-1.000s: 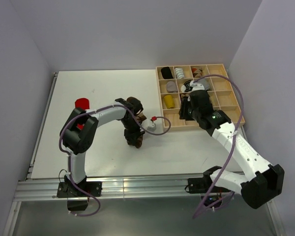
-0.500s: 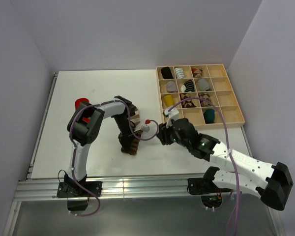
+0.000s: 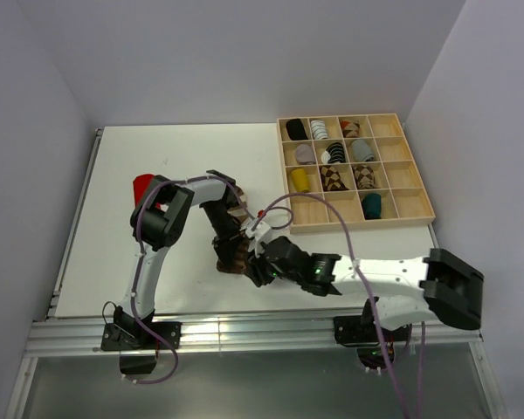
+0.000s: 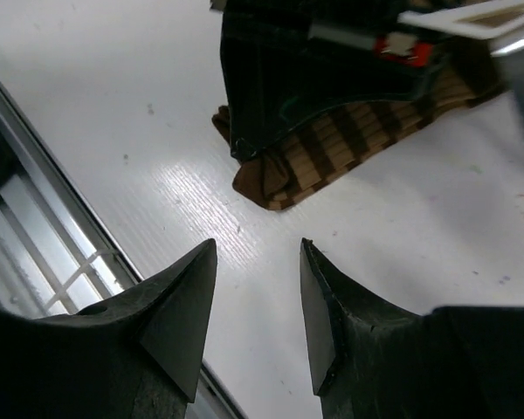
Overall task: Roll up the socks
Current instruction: Roll the sock at the center of the board.
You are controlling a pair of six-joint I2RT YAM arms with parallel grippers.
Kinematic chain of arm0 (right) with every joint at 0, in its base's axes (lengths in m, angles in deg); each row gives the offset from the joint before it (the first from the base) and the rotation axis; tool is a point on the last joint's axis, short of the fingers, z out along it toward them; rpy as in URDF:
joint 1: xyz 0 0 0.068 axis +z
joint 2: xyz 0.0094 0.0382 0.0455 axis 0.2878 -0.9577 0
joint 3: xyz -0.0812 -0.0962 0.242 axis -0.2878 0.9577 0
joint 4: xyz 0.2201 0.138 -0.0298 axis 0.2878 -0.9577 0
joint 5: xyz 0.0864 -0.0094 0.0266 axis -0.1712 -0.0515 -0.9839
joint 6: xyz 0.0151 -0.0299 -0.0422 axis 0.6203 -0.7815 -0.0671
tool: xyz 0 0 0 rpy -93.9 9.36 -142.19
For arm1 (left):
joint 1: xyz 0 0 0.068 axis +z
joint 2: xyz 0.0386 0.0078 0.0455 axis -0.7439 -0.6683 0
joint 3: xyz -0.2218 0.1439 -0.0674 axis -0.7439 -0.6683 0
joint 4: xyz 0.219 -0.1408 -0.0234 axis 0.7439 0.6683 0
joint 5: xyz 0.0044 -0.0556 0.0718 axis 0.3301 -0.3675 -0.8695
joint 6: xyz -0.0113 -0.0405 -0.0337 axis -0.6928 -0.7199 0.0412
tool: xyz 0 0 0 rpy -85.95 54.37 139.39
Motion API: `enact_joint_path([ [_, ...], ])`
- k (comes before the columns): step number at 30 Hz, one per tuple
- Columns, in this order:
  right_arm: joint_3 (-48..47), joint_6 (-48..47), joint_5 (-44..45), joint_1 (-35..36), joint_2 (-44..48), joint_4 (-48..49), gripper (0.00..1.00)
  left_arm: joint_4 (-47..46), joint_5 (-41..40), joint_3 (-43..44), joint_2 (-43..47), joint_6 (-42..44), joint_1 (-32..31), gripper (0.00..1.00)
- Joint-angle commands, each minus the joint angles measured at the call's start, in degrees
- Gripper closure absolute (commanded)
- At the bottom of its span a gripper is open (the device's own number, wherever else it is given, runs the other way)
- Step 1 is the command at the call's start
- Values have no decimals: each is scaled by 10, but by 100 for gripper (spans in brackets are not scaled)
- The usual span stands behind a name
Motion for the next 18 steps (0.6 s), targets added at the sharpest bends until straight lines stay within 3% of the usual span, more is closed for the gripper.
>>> enact_joint_path([
  [1, -40, -14, 21, 19, -73, 60, 49, -2, -3, 10, -21, 9, 2, 100],
  [6, -84, -39, 12, 22, -165, 76, 46, -2, -11, 7, -28, 10, 4, 100],
  [18, -124, -67, -7, 22, -240, 77, 45, -2, -17, 15, -34, 3, 5, 100],
])
